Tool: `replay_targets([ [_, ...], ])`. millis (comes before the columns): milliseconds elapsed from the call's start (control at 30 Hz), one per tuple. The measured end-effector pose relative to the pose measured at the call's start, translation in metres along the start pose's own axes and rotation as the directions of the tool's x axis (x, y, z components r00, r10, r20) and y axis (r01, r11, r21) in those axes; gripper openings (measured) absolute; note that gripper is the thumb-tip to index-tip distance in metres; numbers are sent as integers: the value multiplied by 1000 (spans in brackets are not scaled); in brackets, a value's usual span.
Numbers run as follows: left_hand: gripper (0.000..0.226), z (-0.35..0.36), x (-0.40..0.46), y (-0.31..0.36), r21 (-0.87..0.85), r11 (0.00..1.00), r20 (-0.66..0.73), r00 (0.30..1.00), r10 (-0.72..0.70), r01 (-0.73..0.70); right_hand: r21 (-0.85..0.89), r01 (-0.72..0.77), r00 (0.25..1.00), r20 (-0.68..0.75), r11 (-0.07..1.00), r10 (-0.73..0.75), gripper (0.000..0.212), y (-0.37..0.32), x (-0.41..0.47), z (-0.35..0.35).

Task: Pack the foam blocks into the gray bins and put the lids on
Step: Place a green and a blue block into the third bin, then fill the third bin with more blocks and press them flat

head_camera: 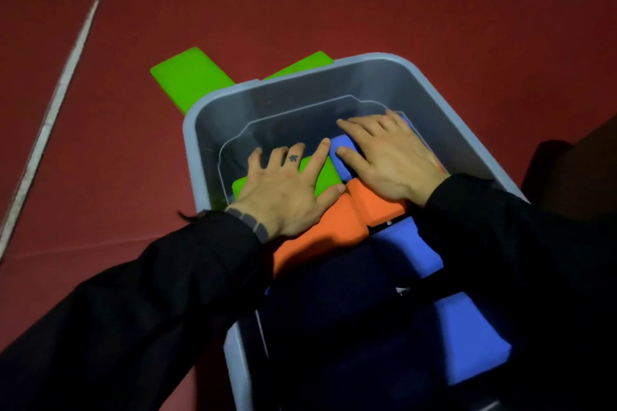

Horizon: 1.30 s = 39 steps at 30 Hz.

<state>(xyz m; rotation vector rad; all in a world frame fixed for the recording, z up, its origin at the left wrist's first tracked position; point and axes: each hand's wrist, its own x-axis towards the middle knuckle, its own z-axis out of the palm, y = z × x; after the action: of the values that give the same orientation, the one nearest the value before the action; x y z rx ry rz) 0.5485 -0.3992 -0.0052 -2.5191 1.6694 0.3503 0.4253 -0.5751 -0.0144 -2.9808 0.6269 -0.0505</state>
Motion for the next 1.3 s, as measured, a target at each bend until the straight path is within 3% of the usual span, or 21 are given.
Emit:
replay_targets([
  [133, 86, -7, 7, -5, -39, 999, 41, 999, 22, -21, 50, -44, 999, -20, 998, 45, 63, -4, 4, -8],
  [200, 89, -9, 3, -7, -145, 989, 50, 999, 17, -10, 38, -25, 999, -45, 999, 27, 62, -7, -3, -8],
  [267, 86, -15, -1, -12, -306, 952, -13, 1000, 17, -21, 25, -2, 999, -54, 1000, 3, 60, -8, -14, -3],
  [300, 79, -19, -4, -18, -363, 930, -114, 993, 21, -61, 24, 3, 998, -59, 1000, -1, 59, -7, -19, -1],
  [333, 70, -26, -8, -26, -392, 912, -260, 965, 22, -126, 29, 1, 998, -65, 1000, 1, 59, -7, -22, 0],
  [400, 48, -37, -16, -50, -398, 881, -568, 823, -17, -257, 38, -6, 996, -89, 999, 9, 58, -6, -20, 0],
  [467, 34, -41, -17, -83, -430, 859, -733, 663, -152, -278, 36, -3, 995, -101, 999, 6, 56, -4, -15, 2],
  [500, 32, -41, -14, -102, -487, 838, -747, 615, -253, -246, 38, 4, 995, -99, 999, 0, 54, -3, -10, 2],
  [567, 33, -35, 0, -141, -659, 738, -661, 582, -474, -148, 48, 13, 996, -86, 999, -9, 53, 1, -1, 0],
  [633, 35, -19, 21, -178, -802, 597, -488, 588, -645, -11, 63, 25, 998, -66, 998, -21, 54, 5, 9, -2],
  [733, 45, 10, 48, -213, -839, 528, -330, 647, -688, 133, 137, 48, 993, -110, 989, -33, 49, 9, 24, -9],
  [800, 49, 25, 66, -223, -793, 580, -288, 724, -627, 187, 164, 67, 974, -226, 984, -29, 42, 6, 43, -26],
  [900, 51, 38, 98, -233, -599, 776, -270, 862, -429, 198, 140, 104, 931, -363, 985, -46, 39, -5, 97, -49],
  [1000, 66, 53, 136, -251, -412, 892, -153, 951, -267, 184, 174, 50, 993, -117, 983, -30, 55, -23, 154, -44],
  [1067, 84, 73, 155, -270, -321, 906, 46, 960, -277, 277, 15, -24, 998, 65, 1000, 23, 69, -30, 170, -29],
  [1133, 101, 90, 161, -285, -301, 884, 199, 930, -308, 357, -36, -26, 989, 148, 999, 31, 77, -32, 172, -27],
  [1200, 103, 100, 160, -288, -386, 844, 230, 925, -303, 373, -8, -4, 981, 192, 1000, 5, 82, -30, 171, -35],
  [1300, 94, 102, 150, -281, -411, 836, 162, 932, -325, 363, -3, -1, 977, 214, 1000, 1, 89, -33, 168, -43],
])
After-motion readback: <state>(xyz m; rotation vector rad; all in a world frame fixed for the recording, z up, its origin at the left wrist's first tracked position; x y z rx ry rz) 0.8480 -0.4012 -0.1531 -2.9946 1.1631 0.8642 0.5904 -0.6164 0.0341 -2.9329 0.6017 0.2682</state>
